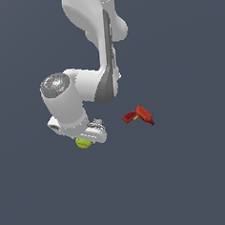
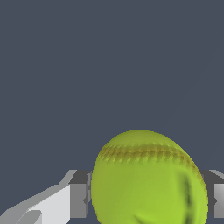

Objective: Pick up a designated object from a clutter of objects.

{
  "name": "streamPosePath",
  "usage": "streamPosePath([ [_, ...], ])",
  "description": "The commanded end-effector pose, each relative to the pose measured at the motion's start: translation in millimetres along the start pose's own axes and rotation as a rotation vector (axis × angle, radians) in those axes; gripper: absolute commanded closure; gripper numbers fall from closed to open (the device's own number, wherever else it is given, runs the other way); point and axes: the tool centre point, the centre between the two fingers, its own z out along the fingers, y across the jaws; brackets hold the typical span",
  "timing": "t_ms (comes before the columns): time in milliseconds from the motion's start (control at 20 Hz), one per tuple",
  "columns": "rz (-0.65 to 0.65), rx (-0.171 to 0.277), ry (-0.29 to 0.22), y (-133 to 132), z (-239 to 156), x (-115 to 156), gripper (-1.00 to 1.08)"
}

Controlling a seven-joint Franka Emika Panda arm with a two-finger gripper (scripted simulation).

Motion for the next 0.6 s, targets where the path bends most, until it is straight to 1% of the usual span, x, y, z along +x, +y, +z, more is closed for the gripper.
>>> streamPosePath([
  [0,0.000,0.000,0.002,-3.0,-19.9,-12.6,1.08],
  [550,0.000,0.000,0.003,-16.1,-107.5,-69.7,1.08],
])
